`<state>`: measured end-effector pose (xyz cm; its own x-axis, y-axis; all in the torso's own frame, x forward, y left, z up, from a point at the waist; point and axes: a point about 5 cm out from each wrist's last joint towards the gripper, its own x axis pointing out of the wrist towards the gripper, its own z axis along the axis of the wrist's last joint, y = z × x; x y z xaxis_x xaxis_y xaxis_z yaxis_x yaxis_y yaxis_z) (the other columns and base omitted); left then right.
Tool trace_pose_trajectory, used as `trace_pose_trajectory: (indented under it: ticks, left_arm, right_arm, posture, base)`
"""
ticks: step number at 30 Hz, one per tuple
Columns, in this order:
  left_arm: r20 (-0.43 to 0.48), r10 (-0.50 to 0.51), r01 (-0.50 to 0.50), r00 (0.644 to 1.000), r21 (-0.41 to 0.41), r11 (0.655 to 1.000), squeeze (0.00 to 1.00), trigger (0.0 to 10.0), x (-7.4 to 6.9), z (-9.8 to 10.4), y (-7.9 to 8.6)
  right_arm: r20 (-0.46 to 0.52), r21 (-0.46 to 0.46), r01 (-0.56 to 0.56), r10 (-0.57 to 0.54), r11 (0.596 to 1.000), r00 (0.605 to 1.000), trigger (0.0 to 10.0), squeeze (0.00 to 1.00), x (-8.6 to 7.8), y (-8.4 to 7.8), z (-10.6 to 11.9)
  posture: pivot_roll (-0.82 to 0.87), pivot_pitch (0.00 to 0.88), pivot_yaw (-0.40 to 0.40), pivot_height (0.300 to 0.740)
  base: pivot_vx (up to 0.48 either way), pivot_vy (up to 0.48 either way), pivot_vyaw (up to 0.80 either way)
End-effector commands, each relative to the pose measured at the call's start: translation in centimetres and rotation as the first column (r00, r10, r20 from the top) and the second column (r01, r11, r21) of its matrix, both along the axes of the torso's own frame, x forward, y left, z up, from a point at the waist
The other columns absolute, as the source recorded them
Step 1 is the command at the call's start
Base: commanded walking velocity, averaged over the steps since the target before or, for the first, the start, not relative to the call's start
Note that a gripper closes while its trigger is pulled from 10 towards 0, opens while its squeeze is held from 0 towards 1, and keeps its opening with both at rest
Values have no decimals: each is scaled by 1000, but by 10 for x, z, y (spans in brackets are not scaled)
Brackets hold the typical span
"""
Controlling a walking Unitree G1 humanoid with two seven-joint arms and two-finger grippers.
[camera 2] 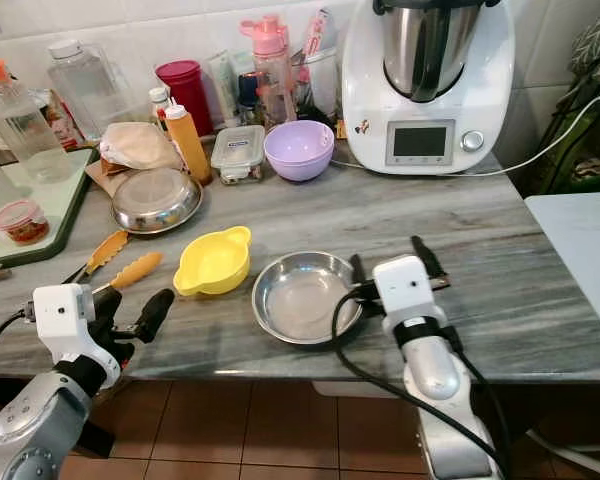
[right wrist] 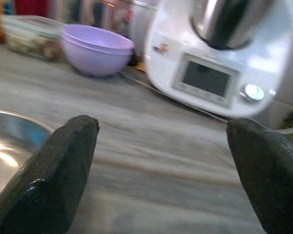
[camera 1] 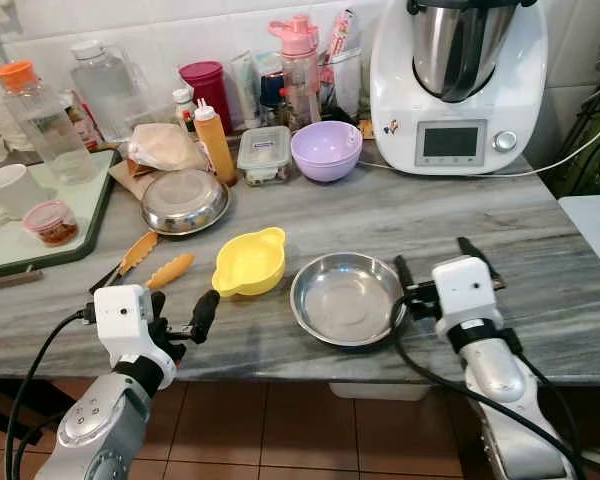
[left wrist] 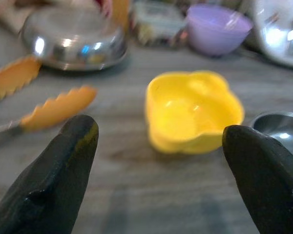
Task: Setting the table
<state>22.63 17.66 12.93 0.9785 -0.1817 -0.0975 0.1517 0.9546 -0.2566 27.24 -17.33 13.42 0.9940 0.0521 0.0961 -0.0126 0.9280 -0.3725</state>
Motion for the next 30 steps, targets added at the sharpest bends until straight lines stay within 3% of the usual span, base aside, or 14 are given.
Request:
trace_pose_trajectory:
  ticks: [1, 10, 16, 17, 18, 19, 30]
  left_arm:
    - [5, -9, 9, 1000, 23, 1000, 1000, 10000, -3, -5, 2]
    - [-51, -82, 84, 995, 56, 995, 1000, 10000, -15, -33, -5]
    - [-59, -137, 143, 989, 95, 985, 1000, 10000, -18, -41, -8]
    - [-45, -171, 174, 984, 88, 981, 596, 10000, -19, -41, -10]
    - [-43, -192, 195, 980, 82, 977, 129, 10000, -20, -41, -11]
    - [-41, -208, 210, 977, 78, 974, 0, 10000, -21, -42, -12]
    - [-59, -305, 310, 951, 115, 944, 0, 10000, -35, -59, -12]
  right_arm:
    - [-15, -7, 41, -42, 999, 999, 10000, 0, 0, -6, -3]
    - [-120, -70, 197, -204, 978, 972, 10000, 0, -4, -29, -23]
    - [-187, -56, 190, -197, 980, 962, 10000, 0, -4, -31, -34]
    - [-194, -61, 186, -194, 981, 962, 10000, 0, -3, -30, -35]
    - [-202, -65, 184, -193, 981, 960, 10000, 0, -3, -29, -36]
    - [-211, -65, 181, -191, 981, 959, 10000, 0, -3, -29, -37]
    - [-263, 28, 59, -50, 998, 964, 10000, 0, 2, -10, -42]
  posture:
    - [-191, 18, 116, 740]
    - [-198, 21, 121, 740]
    - [-197, 21, 120, 740]
    - [-195, 21, 120, 740]
    - [-195, 20, 120, 740]
    - [-195, 20, 120, 740]
    - [-193, 22, 121, 740]
  base:
    - [0, 0, 0]
    - [0, 0, 0]
    - [0, 0, 0]
    - [0, 0, 0]
    - [0, 0, 0]
    - [0, 0, 0]
    - [0, 0, 0]
